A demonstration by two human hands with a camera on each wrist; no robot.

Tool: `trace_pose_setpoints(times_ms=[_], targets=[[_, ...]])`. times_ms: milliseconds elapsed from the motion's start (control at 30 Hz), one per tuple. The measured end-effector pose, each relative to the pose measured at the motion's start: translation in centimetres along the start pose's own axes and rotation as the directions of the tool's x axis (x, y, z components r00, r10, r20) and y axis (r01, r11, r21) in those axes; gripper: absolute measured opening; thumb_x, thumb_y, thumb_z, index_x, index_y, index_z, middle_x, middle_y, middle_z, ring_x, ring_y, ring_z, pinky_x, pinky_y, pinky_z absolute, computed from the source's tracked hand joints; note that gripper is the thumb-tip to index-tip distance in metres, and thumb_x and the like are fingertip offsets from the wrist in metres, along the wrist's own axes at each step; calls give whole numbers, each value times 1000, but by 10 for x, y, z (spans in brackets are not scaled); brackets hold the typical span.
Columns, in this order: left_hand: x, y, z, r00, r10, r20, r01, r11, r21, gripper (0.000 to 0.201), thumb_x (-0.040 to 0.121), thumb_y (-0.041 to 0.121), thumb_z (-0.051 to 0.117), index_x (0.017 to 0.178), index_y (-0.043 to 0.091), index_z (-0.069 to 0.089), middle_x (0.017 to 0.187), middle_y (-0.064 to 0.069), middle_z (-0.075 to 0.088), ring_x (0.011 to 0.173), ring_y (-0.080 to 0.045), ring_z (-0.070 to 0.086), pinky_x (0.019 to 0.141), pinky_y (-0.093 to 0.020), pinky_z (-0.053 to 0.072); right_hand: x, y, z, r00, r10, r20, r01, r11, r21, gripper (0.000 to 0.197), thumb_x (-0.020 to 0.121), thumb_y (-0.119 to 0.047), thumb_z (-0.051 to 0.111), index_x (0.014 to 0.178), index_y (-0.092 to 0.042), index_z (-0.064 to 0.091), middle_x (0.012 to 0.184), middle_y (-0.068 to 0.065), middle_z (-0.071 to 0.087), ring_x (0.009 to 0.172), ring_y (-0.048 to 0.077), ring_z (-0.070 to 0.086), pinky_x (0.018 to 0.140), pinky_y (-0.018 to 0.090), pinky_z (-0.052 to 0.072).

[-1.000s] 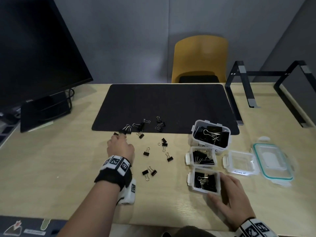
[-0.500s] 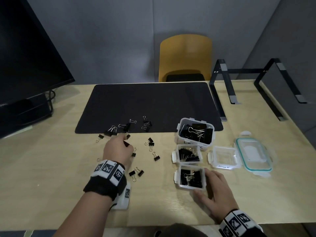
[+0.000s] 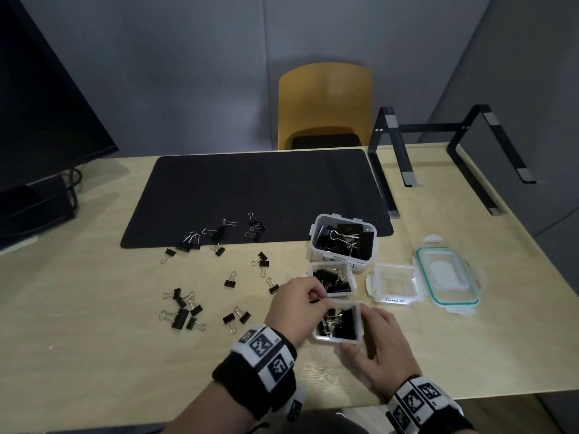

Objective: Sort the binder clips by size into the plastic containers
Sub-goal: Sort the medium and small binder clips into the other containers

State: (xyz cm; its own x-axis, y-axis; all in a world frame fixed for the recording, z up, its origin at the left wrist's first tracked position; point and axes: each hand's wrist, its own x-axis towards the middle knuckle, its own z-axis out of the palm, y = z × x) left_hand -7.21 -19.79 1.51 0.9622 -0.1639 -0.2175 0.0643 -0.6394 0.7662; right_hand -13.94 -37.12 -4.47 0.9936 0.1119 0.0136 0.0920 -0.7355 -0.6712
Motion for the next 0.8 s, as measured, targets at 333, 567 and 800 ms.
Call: trace_pose_setpoints(times_ms=[333, 567, 800], targets=[[-4, -1, 13, 990, 112, -88, -90, 970, 224, 14, 91, 31, 53, 103, 27, 60, 98, 14, 61, 86, -6, 57, 76, -20, 48, -1, 9, 6, 1000, 23, -9, -23, 1000, -20, 69, 72, -64, 55, 131, -30, 43, 111, -22, 48, 111, -1, 40, 89, 11, 32], [-1, -9, -11, 977, 210, 40, -212, 922, 324, 16, 92, 31, 54, 104, 31, 64, 102, 16, 56, 90, -2, 47, 79, -16, 40, 0, 9, 7, 1000, 11, -8, -11, 1000, -21, 66, 73, -63, 57, 130, -32, 43, 109, -25, 47, 111, -4, 39, 87, 10, 32], [-8, -12, 2, 968, 246, 48, -245, 887, 391, 26, 87, 34, 61, 113, 36, 63, 108, 13, 46, 106, -8, 40, 96, -22, 35, 0, 10, 7, 1000, 3, -9, -3, 1000, -25, 65, 73, -61, 57, 130, -32, 43, 109, -31, 43, 112, -2, 38, 87, 15, 35]])
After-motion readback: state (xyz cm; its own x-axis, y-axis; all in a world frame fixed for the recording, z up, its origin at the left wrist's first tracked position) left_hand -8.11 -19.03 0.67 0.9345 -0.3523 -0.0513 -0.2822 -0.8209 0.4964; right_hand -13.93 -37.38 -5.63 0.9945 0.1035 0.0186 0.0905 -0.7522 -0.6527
